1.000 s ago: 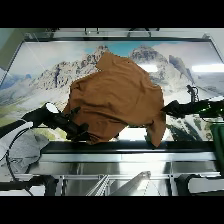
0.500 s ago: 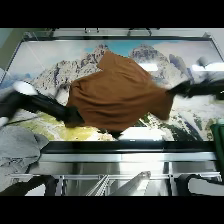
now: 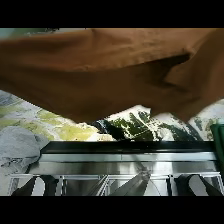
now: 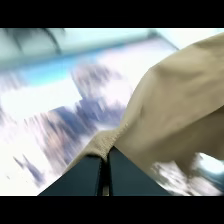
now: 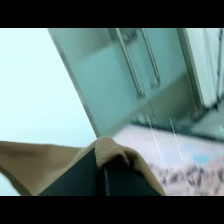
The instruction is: Fold the shirts.
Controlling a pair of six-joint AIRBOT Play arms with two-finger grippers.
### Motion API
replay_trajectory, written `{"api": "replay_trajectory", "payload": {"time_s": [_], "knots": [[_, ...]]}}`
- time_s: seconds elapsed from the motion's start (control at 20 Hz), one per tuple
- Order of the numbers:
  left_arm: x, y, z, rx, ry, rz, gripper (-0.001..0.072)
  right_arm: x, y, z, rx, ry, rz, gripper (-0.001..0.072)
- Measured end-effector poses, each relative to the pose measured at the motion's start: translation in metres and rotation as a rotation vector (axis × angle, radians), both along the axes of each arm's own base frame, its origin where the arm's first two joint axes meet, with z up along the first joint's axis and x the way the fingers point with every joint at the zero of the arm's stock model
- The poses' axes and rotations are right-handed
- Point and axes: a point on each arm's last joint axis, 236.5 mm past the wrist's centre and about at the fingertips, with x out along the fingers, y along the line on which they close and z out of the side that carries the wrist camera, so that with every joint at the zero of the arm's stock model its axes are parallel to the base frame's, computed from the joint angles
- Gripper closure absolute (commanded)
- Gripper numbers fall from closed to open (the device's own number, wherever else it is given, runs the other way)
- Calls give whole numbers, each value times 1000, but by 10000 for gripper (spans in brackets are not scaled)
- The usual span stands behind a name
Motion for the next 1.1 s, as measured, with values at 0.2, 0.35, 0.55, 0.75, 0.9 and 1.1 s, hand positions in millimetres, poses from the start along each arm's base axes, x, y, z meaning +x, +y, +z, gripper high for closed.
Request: {"api": "replay_trajectory", "payload": {"time_s": [0.2,0.35,0.55,0.75,0.9,1.1], "knots": [[8,8,14,122,-9,21,686,-8,4,13,4,-41,-5,685],[52,12,-21,193,132,-33,686,19,4,-19,-47,72,-33,685],[141,19,-109,282,397,-53,686,84,3,-111,-137,332,-90,685],[217,57,-208,204,659,-31,687,154,-1,-220,-195,567,-151,685],[256,88,-272,38,797,-47,690,201,2,-300,-203,710,-175,685],[285,112,-357,-116,937,-70,690,242,12,-395,-223,846,-207,684]]}}
